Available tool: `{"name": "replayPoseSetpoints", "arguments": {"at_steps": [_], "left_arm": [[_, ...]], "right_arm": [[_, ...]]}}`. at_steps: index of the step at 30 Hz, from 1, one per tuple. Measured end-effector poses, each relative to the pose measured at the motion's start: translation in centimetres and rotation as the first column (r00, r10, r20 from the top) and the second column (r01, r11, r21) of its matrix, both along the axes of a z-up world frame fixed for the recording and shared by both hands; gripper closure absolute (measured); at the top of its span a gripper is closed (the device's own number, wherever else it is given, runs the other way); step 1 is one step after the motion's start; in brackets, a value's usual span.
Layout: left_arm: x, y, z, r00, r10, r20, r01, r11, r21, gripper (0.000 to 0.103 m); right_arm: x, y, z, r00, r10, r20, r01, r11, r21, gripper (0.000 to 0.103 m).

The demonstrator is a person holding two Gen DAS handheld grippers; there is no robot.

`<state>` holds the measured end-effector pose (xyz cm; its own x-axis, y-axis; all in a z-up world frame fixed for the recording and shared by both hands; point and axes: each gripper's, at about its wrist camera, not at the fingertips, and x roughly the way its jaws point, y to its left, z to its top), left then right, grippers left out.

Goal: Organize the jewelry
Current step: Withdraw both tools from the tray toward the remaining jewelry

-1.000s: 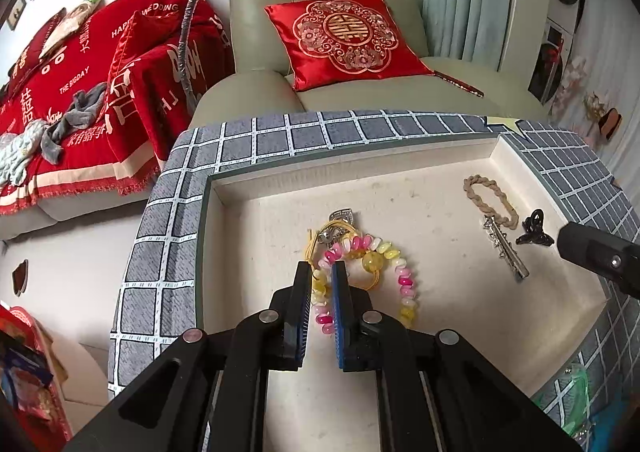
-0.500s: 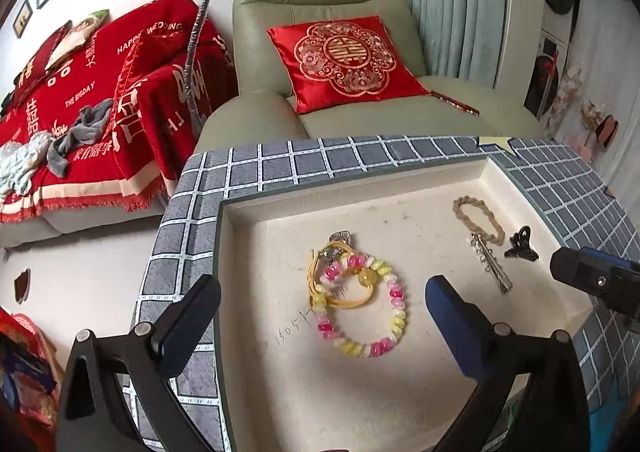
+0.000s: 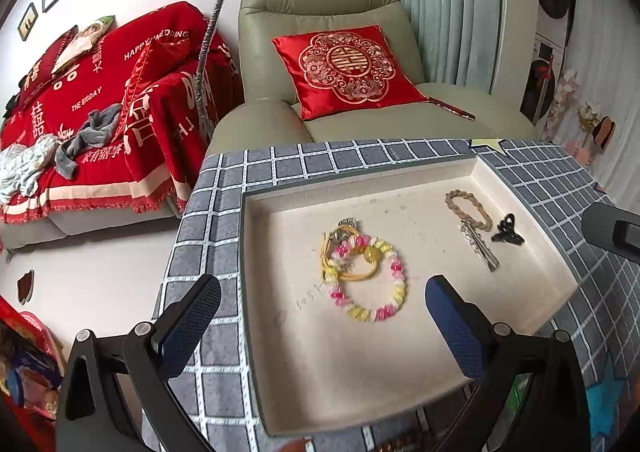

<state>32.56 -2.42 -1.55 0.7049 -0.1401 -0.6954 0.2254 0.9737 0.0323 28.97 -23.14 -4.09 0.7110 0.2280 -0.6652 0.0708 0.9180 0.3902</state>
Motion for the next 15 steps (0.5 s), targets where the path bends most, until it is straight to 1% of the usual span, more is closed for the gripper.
{"name": "replayPoseSetpoints", "arguments": {"at_steps": [3,6,7,15], "left_arm": [[-1.0,0.8,0.1,1.0,0.004,-0.006,-0.004,1.0,-0.007,0.0],[-2.0,1.3,0.0,0.997,-0.051,-0.053,0.049,0.998,-0.043,0.0],[-2.6,1.6,-0.1,0.997,-0.06,-0.058,0.057,0.997,-0.047,0.0],[-6.3,2.1,-0.3,0.995,-0.074,-0.059,0.072,0.997,-0.037,0.0]], "right_arm": [[-0.8,0.0,0.3,1.0,0.014,-0.018,-0.014,1.0,0.007,0.0],[-1.8,0.0,0.3,0.999,0.022,-0.038,-0.022,1.0,0.012,0.0],[-2.1,0.0,0.2,0.999,0.024,-0.041,-0.023,1.0,0.016,0.0],[-5.0,-0.4,-0.3,0.997,0.024,-0.069,-0.023,1.0,0.018,0.0]]}}
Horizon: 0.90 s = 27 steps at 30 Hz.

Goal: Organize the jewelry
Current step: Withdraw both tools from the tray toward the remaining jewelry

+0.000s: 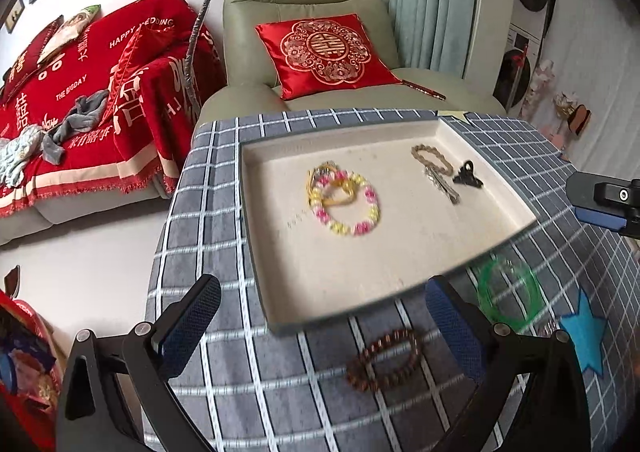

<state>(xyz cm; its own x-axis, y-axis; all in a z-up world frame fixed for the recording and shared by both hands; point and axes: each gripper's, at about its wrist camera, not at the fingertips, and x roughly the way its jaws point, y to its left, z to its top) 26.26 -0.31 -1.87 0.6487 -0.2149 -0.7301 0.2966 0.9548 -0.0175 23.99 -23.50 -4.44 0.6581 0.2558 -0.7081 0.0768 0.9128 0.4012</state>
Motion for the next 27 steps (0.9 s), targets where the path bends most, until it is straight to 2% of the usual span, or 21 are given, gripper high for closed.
{"name": "replayPoseSetpoints", "arguments": {"at_steps": [10,18,27], "left_arm": [[-2.8,0.4,-1.9,0.999,0.0,-0.048,0.001,1.0,0.017,0.0],[-3.8,0.1,-3.8,0.996,-0.002,-0.095,0.005,0.999,0.039,0.0],[-3.7,-0.4,-4.7,0.995,-0.004,-0.1,0.011,0.998,0.064,0.0]], "right_arm": [[-3.5,-0.9,-1.6,0.999,-0.017,-0.045,0.017,1.0,-0.001,0.0],[-5.9,-1.0,-4.4,0.992,-0.029,-0.124,0.02,0.997,-0.071,0.0],[-7.4,-1.2,-6.6,0.984,-0.055,-0.172,0.035,0.992,-0.121,0.0]]}}
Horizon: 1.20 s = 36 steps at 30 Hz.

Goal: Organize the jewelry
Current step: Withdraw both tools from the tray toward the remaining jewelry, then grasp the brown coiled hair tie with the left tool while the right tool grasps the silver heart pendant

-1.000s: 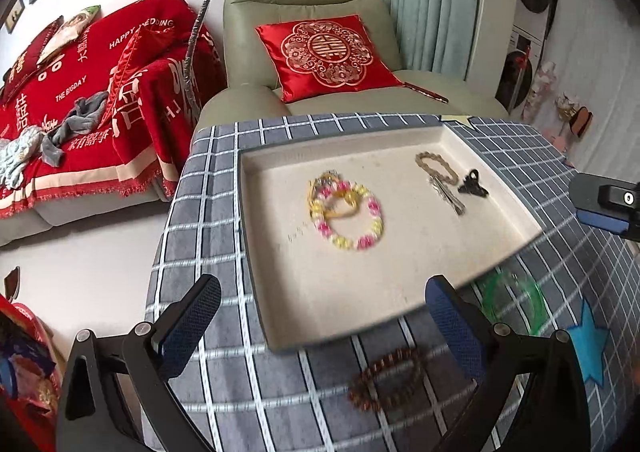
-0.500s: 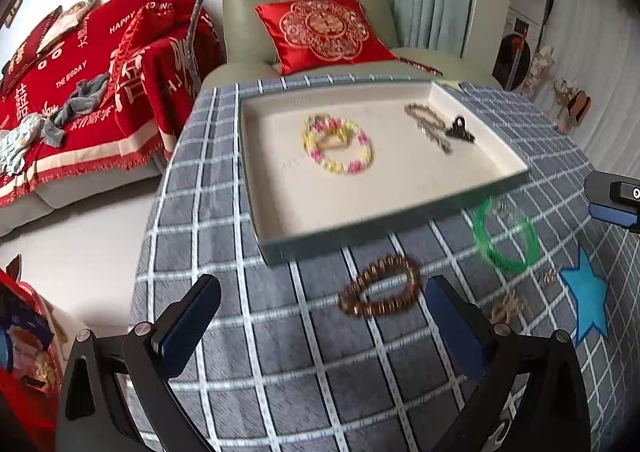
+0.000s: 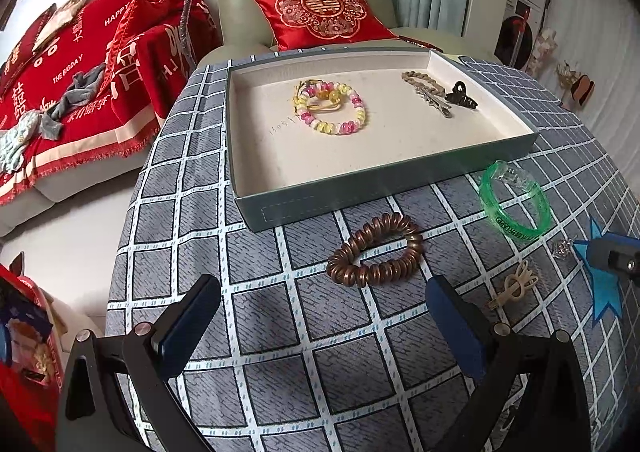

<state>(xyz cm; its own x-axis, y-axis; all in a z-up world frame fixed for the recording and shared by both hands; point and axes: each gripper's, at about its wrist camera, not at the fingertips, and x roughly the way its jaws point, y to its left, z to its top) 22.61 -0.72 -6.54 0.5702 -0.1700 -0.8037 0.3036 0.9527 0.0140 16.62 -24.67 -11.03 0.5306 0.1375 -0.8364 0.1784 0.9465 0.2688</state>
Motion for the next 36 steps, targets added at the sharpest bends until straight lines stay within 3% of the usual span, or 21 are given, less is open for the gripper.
{"name": "replayPoseSetpoints", "arguments": {"at_steps": [11,15,23,26,30,34,36], "left_arm": [[0.5,-0.9,-0.1,1.0,-0.027,0.012,0.027,1.0,-0.012,0.0],[0.8,-1.3,-0.5,0.999,-0.034,0.002,0.034,0.999,-0.013,0.0],[1.4,-1.8,-1.0,0.999,-0.039,-0.019,0.039,0.999,-0.009,0.002],[1.5,-1.8,-1.2,0.999,-0.035,-0.022,0.035,0.999,-0.017,0.003],[1.4,-2.1,-1.0,0.999,-0.042,-0.02,0.041,0.999,-0.024,0.009],[1.3,-2.4,-0.7,0.998,-0.054,-0.012,0.054,0.998,-0.028,0.034],[1.2,-2.5,-0.6,0.998,-0.064,-0.008,0.063,0.998,-0.025,0.043]], "right_arm": [[0.0,0.8,-0.8,1.0,0.012,-0.013,-0.012,0.997,-0.07,0.0],[0.5,1.4,-1.1,0.999,0.024,-0.021,-0.026,0.995,-0.098,0.009],[1.6,3.2,-1.3,0.998,0.066,-0.008,-0.066,0.977,-0.201,0.015],[1.7,3.9,-1.3,0.997,0.077,-0.004,-0.076,0.966,-0.246,0.024],[1.8,4.6,-1.2,0.996,0.094,0.004,-0.089,0.958,-0.271,0.035],[1.8,4.9,-1.0,0.995,0.103,0.014,-0.095,0.956,-0.277,0.063],[1.8,5.0,-0.9,0.995,0.101,0.013,-0.093,0.957,-0.276,0.067]]}}
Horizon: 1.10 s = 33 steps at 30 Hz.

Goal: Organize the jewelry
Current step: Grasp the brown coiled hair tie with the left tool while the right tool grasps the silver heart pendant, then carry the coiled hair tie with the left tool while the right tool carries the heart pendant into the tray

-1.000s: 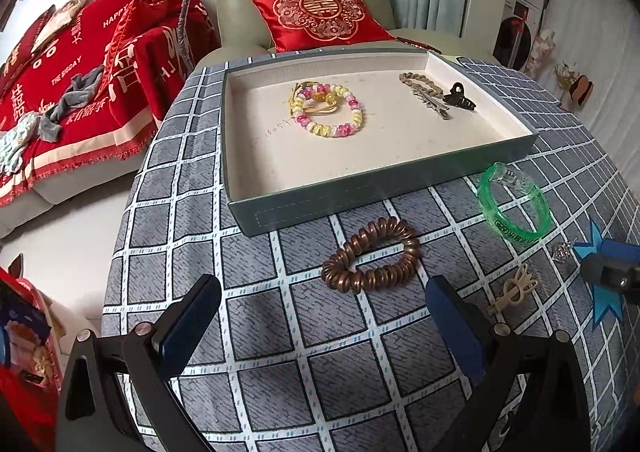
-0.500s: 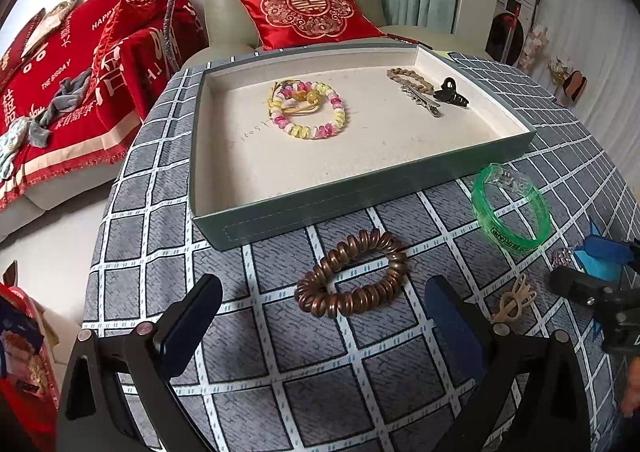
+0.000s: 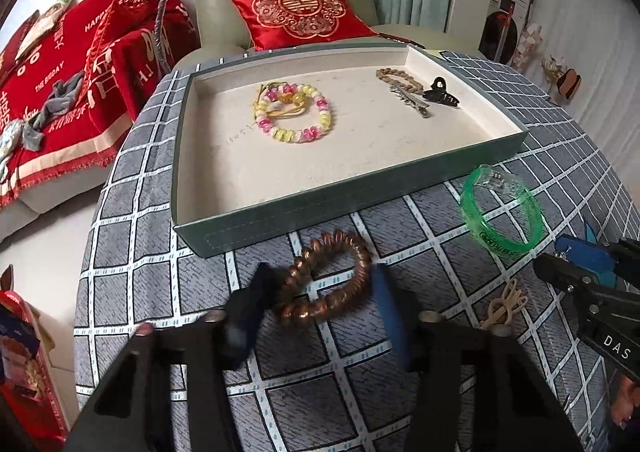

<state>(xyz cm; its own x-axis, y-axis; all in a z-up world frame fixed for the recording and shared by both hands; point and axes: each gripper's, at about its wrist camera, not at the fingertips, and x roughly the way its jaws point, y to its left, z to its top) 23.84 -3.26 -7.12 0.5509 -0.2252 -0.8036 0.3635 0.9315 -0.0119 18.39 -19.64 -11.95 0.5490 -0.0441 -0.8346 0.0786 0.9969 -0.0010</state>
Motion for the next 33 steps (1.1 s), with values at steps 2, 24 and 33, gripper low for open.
{"name": "replayPoseSetpoints", "arguments": {"at_steps": [2,24,33], "left_arm": [[-0.2,-0.1,0.1,1.0,-0.011,0.007,0.011,1.0,0.002,0.06],[-2.5,1.9,3.5,0.999,-0.013,0.036,0.017,0.994,-0.111,0.068],[-3.2,2.2,5.5,0.998,-0.011,0.068,0.021,0.988,-0.151,0.068]], "right_arm": [[-0.1,0.1,-0.1,1.0,-0.004,0.002,0.004,1.0,0.003,0.067],[-3.3,-2.5,1.4,0.998,-0.066,0.012,0.063,0.983,0.172,0.067],[-4.0,-2.3,3.0,0.997,-0.063,0.033,0.056,0.979,0.195,0.067]]}}
